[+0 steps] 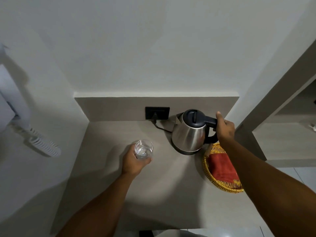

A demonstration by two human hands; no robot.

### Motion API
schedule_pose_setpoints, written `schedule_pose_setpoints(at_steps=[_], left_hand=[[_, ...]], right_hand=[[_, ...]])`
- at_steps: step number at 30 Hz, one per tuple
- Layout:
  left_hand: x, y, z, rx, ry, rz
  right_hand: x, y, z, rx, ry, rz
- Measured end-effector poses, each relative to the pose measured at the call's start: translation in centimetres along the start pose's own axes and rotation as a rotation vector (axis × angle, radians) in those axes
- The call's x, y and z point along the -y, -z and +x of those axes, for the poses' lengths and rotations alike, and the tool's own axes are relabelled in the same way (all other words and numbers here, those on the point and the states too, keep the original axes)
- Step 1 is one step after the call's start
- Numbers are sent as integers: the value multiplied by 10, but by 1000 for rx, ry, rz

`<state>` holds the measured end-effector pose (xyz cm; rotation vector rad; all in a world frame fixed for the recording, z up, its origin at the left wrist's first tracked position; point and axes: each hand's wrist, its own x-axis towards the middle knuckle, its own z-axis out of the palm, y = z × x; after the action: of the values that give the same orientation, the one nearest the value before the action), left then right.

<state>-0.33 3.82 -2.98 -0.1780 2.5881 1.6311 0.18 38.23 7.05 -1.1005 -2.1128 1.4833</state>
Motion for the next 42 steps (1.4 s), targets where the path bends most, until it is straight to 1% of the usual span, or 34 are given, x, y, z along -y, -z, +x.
schedule_pose_setpoints(at_steps=[2,4,7,11,13,16,20,27,34,38,42], left_hand=[[-1,-1,0,0,-11,-23],[-2,-2,0,-5,-17,-42],[-1,-5,-1,1,-13,-85],[-1,-5,-1,11,15,-90],[-2,-6,-1,7,25,-83],[-4,-9,-2,8,32,-86],[-4,-8,-2,-16,14,-73],[-6,-9,-5,-28,5,-57],[-11,-9,-10,-26,-1,-45],[-14,-9,-12,-15,-15,5],[-16,-8,-13,-4,-5,-3]], right_hand=[[6,-4,1,-14,41,-19],[17,-8,1,7,135,-60],[38,-15,-2,106,351,-163],[73,-33,-21,290,684,-334],[86,-43,-35,359,784,-414],[103,-57,-56,404,895,-522],[122,-72,-81,387,1093,-686],[144,-81,-107,305,1382,-859],[163,-89,-117,296,1557,-964],[174,-89,-121,315,1629,-960],[182,-87,-126,305,1710,-981]])
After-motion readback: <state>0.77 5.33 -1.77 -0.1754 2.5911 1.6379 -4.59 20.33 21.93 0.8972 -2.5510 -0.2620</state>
